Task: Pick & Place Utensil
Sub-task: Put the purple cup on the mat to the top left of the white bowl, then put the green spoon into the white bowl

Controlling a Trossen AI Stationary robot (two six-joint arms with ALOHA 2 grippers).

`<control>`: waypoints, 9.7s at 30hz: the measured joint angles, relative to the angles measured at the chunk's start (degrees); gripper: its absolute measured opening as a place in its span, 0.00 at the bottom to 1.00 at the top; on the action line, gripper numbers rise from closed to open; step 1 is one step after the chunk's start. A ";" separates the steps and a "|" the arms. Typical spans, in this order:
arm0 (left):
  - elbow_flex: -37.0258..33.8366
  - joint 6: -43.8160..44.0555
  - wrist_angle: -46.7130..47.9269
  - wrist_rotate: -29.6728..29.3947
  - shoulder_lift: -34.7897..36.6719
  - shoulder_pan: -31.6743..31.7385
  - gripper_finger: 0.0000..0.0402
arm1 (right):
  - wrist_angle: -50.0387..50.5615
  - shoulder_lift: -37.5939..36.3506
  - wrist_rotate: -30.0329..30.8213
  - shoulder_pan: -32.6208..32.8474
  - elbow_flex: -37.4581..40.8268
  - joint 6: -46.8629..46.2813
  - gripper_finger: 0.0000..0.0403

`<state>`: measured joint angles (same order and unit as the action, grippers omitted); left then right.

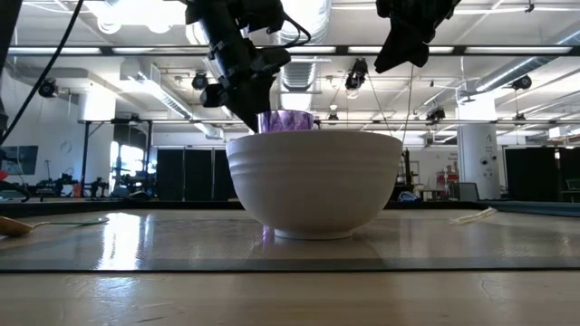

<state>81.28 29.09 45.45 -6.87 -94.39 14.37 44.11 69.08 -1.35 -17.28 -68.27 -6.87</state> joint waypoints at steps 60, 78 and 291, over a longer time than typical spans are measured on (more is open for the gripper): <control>-5.28 2.20 20.04 5.14 19.98 -7.36 0.01 | 5.89 -1.29 -0.08 0.01 1.33 0.80 0.20; -15.58 4.45 10.60 9.60 19.80 -9.22 0.01 | 6.70 -5.26 -0.06 0.02 1.33 0.16 0.15; -43.98 71.25 -4.16 -7.86 12.92 -47.91 0.33 | 7.85 -6.01 -0.04 0.02 2.82 0.87 0.16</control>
<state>37.30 100.33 41.29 -14.73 -81.47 -33.54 51.96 63.07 -1.39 -17.26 -65.45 -6.00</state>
